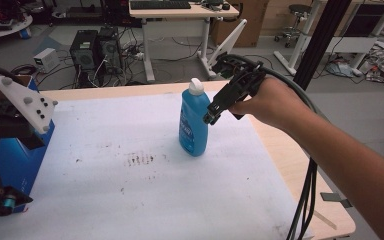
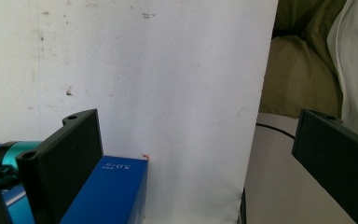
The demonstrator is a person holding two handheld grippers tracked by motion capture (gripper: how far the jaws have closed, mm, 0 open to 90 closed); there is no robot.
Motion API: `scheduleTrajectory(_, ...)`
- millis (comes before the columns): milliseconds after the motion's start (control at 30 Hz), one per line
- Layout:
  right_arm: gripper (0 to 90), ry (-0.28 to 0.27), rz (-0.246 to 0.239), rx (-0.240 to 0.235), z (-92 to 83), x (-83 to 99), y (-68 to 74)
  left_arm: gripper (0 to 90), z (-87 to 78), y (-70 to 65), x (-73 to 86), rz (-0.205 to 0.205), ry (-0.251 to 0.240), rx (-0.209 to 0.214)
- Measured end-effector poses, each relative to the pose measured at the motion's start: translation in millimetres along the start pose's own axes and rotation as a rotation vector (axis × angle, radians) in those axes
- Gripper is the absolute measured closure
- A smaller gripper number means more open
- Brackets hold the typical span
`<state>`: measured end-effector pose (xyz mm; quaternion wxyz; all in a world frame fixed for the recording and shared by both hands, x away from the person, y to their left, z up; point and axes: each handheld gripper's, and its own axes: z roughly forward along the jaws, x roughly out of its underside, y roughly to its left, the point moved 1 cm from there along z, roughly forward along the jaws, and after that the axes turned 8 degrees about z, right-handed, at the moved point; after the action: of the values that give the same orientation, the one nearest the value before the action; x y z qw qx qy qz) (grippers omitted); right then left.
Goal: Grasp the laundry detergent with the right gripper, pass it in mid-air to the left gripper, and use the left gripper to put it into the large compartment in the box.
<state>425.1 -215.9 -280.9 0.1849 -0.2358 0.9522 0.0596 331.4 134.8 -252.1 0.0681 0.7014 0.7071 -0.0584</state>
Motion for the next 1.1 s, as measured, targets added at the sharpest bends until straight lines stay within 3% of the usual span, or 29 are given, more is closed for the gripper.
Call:
scheduleTrajectory(267, 1.4, -0.051, 0.078, -0.007, 10.0, 0.7, 2.1, 1.7, 0.5, 2.7, 1.4, 0.0, -0.007, -0.001)
scheduleTrajectory(433, 1.4, -0.089, 0.092, 0.0, 13.7, 3.8, 3.9, 1.6, 1.4, 3.2, 1.5, 0.002, -0.013, -0.002)
scheduleTrajectory(533, 1.4, -0.14, 0.061, 0.019, 17.0, 6.5, 5.8, 1.7, 1.9, 3.2, 0.8, 0.004, -0.008, 0.0)
scheduleTrajectory(600, 1.4, -0.148, 0.066, 0.024, 17.4, 6.9, 6.5, 1.6, 2.0, 3.2, 0.4, 0.004, -0.009, 0.0)
scheduleTrajectory(633, 1.4, -0.189, 0.096, 0.012, 19.2, 8.6, 7.0, 1.7, 2.5, 3.9, -0.6, 0.003, -0.008, 0.002)
scheduleTrajectory(800, 1.4, -0.249, 0.138, 0.002, 22.6, 15.2, 6.2, 1.6, 3.0, 4.4, -0.4, 0.002, -0.006, 0.003)
scheduleTrajectory(1100, 1.4, -0.342, 0.154, -0.017, 30.7, 28.0, 8.2, 1.7, 3.1, 6.7, -2.1, 0.004, -0.013, -0.003)
